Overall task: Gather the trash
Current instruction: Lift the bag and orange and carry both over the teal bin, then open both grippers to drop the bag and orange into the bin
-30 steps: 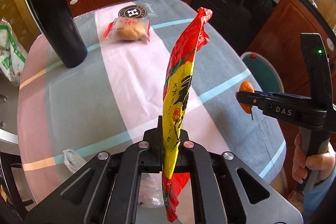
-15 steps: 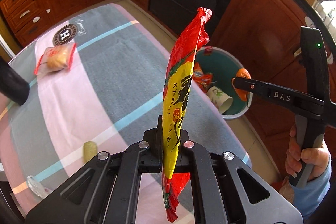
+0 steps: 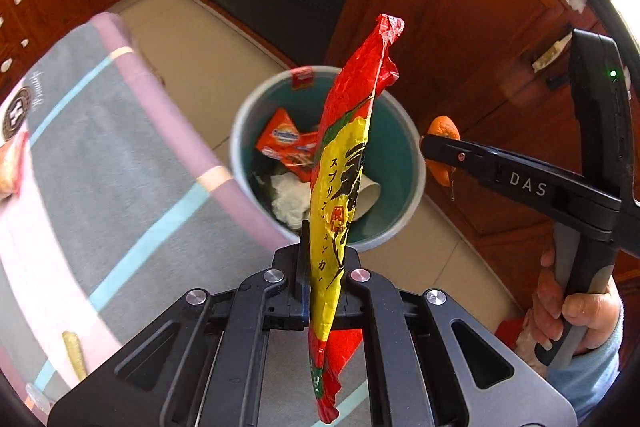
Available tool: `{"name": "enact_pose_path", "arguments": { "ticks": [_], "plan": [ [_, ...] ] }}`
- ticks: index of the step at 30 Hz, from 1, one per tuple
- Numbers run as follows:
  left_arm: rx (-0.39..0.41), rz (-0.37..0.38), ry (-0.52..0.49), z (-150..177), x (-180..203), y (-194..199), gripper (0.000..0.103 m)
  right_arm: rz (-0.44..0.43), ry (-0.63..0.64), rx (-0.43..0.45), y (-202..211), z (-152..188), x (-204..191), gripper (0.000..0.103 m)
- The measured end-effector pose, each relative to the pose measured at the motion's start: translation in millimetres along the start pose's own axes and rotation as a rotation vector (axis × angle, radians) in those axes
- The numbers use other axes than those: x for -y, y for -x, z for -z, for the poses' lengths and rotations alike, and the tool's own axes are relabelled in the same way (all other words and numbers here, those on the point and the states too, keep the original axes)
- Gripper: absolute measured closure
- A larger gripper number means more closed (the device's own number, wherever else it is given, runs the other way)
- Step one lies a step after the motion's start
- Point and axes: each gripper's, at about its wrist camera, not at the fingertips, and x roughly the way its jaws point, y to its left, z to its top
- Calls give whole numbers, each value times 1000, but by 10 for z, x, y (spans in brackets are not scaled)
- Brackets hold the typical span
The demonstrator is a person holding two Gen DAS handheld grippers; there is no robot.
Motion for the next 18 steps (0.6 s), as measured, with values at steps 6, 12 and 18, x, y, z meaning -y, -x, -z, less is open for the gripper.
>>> {"name": "enact_pose_path", "arguments": {
  "ticks": [6, 12, 18],
  "plan": [
    [-32, 21, 1, -172, 86, -279, 97, 19, -30, -9, -41, -52, 195, 78],
    [-70, 42, 25, -258, 50, -547, 87, 43, -35, -30, -88, -86, 249, 78],
    [-13, -16, 14, -291, 46, -547, 26, 73, -26, -33, -95, -138, 248, 78]
  ]
}}
